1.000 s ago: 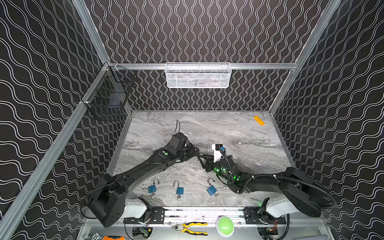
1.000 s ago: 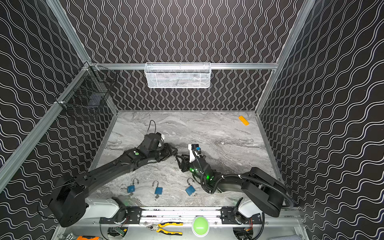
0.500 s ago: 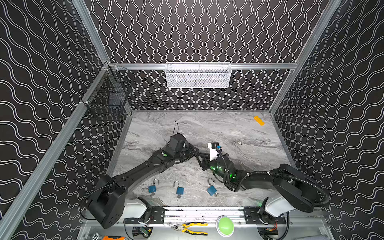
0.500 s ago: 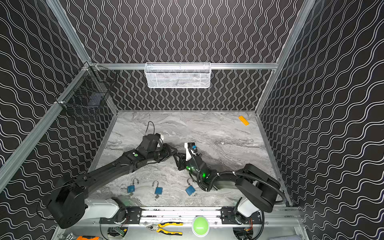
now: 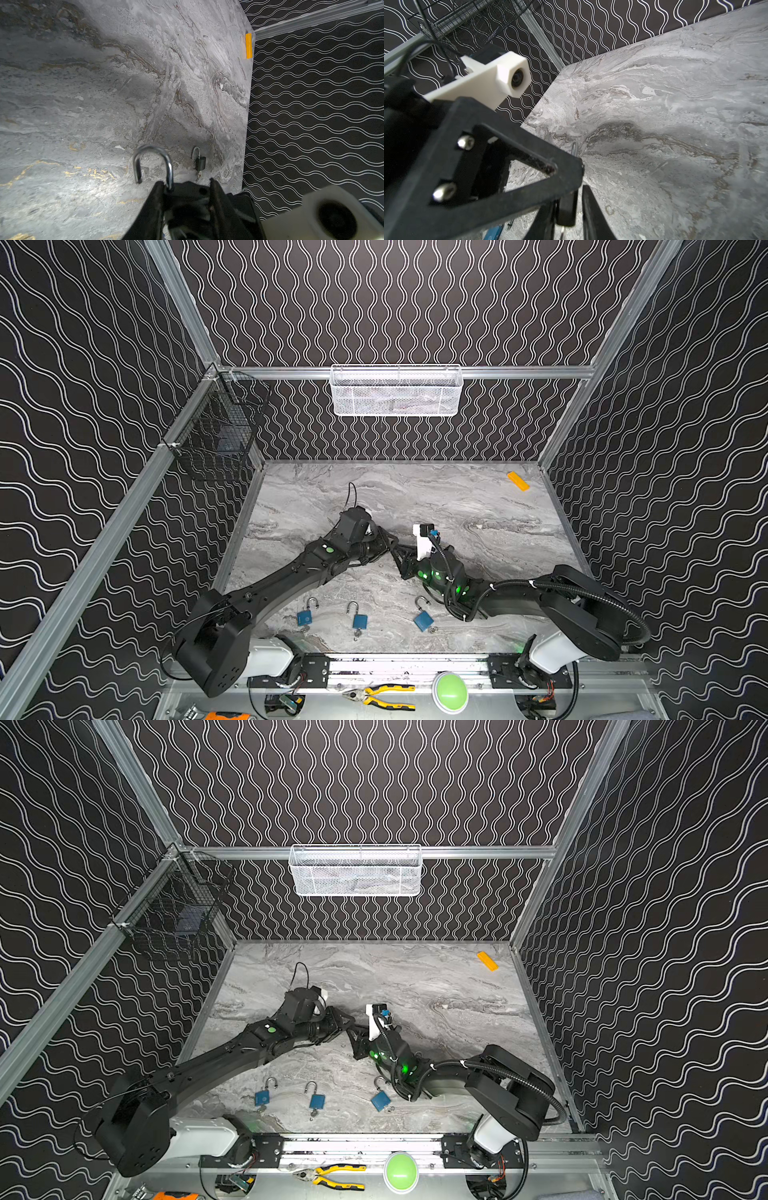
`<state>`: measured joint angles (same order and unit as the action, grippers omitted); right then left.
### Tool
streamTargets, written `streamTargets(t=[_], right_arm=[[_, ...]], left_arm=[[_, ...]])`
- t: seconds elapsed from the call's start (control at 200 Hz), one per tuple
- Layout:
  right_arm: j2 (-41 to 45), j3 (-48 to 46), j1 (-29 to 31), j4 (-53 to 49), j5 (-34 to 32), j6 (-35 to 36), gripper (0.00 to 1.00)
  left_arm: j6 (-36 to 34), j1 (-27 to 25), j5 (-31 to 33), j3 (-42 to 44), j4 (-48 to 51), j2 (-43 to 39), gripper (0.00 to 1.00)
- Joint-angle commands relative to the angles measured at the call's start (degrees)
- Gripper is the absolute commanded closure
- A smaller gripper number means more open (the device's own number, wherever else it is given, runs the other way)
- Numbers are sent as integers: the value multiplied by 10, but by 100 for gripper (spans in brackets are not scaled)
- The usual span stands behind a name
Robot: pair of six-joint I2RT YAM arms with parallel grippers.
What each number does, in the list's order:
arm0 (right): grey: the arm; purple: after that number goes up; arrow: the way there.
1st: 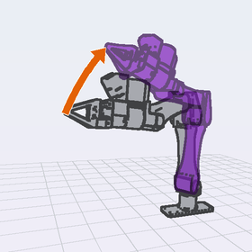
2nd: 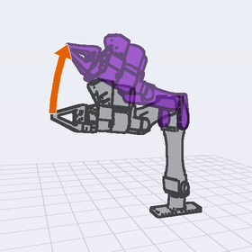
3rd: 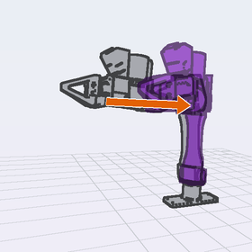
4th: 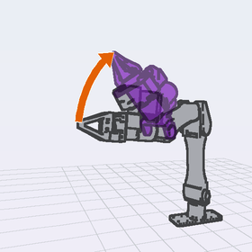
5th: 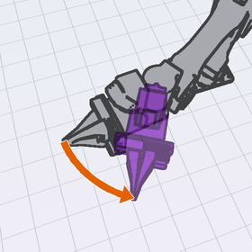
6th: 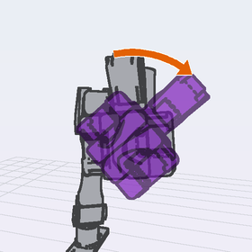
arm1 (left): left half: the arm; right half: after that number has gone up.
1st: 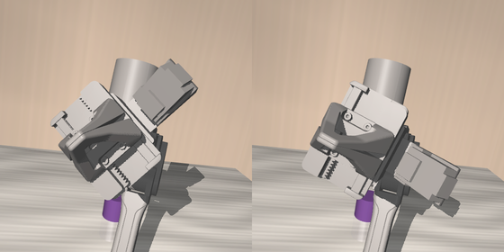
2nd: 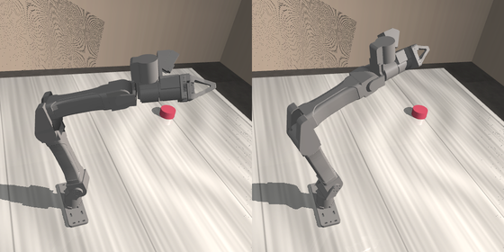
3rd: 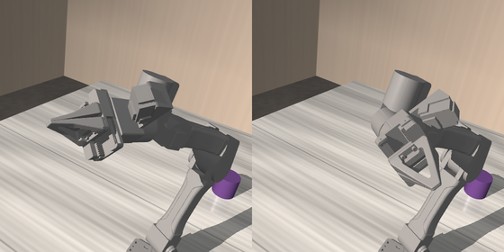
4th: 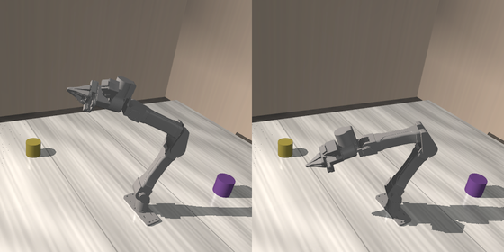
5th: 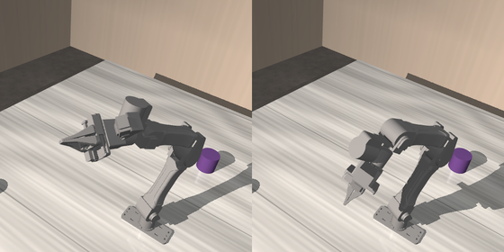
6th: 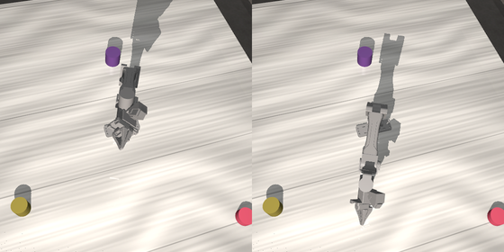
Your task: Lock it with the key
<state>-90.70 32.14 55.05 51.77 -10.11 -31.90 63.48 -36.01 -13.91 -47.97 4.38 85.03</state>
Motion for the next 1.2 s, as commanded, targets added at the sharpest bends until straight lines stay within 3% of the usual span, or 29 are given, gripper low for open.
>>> streamTargets(t=[0.0, 0.365, 0.476, 0.721, 0.861, 0.996, 1.196], right_arm=[[-4, 3, 0, 34, 3, -2, 77], [-5, 11, -3, 34, 1, 1, 85], [-5, 11, -4, 33, 1, 1, 97], [-4, 8, -11, 29, 9, -4, 100], [5, 6, -21, 26, 32, -3, 100], [27, 1, -40, -1, 85, 3, 100], [69, -6, -103, -74, 218, -9, 100]], left_arm=[[5, 1, -10, 0, -36, 4, 78], [8, 1, -15, 6, -50, 5, 78], [8, 1, -20, 8, -54, 8, 78], [7, 2, -6, 18, -48, -10, 60], [-6, 6, 0, 17, -51, -15, 42], [-48, 22, 9, 8, -29, -32, 29], [-129, 70, 10, 6, 31, -80, 25]])
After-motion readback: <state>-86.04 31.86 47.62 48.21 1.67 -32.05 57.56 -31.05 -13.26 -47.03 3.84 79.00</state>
